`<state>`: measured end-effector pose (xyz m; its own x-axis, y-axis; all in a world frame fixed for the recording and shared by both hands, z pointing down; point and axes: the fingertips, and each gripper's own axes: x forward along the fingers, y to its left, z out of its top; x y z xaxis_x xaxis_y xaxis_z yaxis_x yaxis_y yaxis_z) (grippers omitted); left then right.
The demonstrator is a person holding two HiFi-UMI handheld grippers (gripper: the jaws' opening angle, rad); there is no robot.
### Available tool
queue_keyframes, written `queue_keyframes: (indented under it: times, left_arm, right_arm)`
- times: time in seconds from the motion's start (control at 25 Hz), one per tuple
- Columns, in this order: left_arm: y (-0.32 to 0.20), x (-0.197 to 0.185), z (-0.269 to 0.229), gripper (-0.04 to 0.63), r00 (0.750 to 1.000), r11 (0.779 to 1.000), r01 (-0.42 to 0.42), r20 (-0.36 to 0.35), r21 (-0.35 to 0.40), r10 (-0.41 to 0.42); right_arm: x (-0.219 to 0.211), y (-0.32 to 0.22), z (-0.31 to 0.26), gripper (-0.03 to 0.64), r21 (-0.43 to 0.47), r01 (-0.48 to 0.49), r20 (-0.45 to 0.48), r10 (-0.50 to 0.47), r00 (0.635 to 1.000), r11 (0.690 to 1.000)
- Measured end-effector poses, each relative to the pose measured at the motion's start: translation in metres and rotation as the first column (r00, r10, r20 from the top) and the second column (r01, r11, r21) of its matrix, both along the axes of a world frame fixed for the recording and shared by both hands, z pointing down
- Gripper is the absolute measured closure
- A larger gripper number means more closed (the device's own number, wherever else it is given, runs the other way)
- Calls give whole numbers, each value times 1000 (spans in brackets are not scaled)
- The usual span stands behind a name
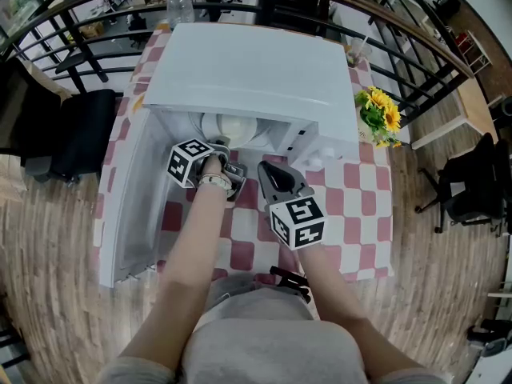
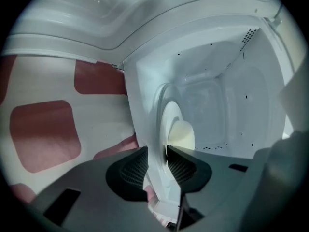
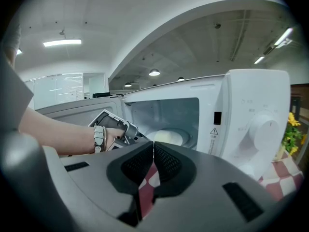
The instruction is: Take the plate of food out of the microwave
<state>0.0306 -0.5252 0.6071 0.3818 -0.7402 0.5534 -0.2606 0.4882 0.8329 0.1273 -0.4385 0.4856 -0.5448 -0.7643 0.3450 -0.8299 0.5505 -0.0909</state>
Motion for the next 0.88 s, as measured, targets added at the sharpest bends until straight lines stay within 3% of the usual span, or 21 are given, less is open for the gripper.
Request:
queue_keyframes:
  times: [0.32, 0.88]
  left_arm:
    - [2, -2, -4, 500, 999, 1000, 22, -26, -5, -22]
    - [3, -7, -13, 555, 999, 998, 43, 0, 45, -43]
  right_arm:
    - [1, 2, -4, 589, 9, 0, 0, 0, 1000, 1000]
    - [3, 3, -1, 589, 11, -21, 8, 20, 1000, 1000]
